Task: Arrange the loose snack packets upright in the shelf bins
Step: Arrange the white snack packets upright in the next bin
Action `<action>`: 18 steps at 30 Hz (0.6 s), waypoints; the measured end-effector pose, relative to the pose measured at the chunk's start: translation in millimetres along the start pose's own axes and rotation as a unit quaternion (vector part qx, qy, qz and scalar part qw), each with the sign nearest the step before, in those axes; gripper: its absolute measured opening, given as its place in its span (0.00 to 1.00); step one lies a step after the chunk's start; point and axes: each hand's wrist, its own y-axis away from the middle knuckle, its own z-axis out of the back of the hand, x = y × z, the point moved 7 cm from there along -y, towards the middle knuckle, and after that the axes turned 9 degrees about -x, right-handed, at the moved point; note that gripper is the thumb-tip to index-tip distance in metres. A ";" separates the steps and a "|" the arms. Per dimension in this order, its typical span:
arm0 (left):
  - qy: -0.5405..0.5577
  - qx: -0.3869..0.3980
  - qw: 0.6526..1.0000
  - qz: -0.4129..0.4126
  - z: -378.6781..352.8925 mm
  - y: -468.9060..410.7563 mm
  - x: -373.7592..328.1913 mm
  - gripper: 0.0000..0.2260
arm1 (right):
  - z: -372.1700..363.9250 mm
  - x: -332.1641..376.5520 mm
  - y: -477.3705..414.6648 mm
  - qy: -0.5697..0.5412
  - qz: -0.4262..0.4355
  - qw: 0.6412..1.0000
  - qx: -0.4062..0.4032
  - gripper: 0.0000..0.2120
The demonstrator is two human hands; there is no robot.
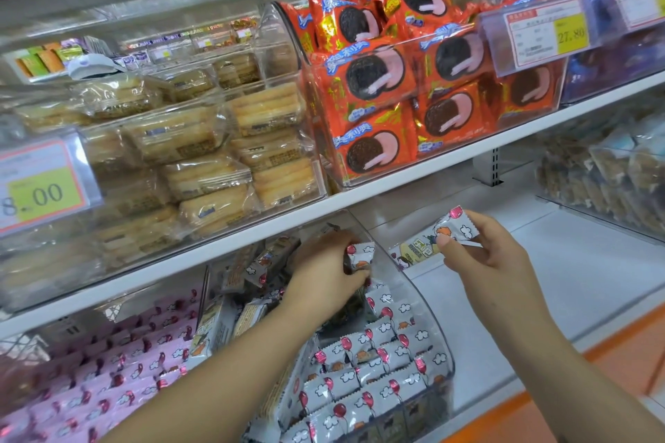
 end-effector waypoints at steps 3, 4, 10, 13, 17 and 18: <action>0.008 0.027 0.999 0.017 -3.1 -3.4 2.0 0.21 | -0.2 -0.1 -0.1 0.000 0.001 1.000 0.001 0.10; 0.015 0.039 0.999 0.025 -4.7 -3.5 3.5 0.22 | -0.3 0.2 0.1 0.000 0.001 1.000 0.002 0.10; 0.060 0.150 0.984 0.073 -21.3 1.8 9.8 0.26 | -0.4 0.0 0.2 0.003 -0.003 1.000 0.003 0.11; 0.105 0.206 0.965 0.121 -31.6 6.4 12.3 0.25 | -0.2 -0.6 0.3 0.003 -0.005 1.000 0.006 0.11; 0.064 0.191 0.976 0.082 -32.7 6.4 8.0 0.22 | -0.4 -0.1 0.4 0.002 -0.006 1.000 0.006 0.11; 0.052 0.180 0.980 0.069 -32.1 6.2 6.4 0.21 | -0.6 -0.1 0.5 0.001 -0.006 1.000 0.006 0.11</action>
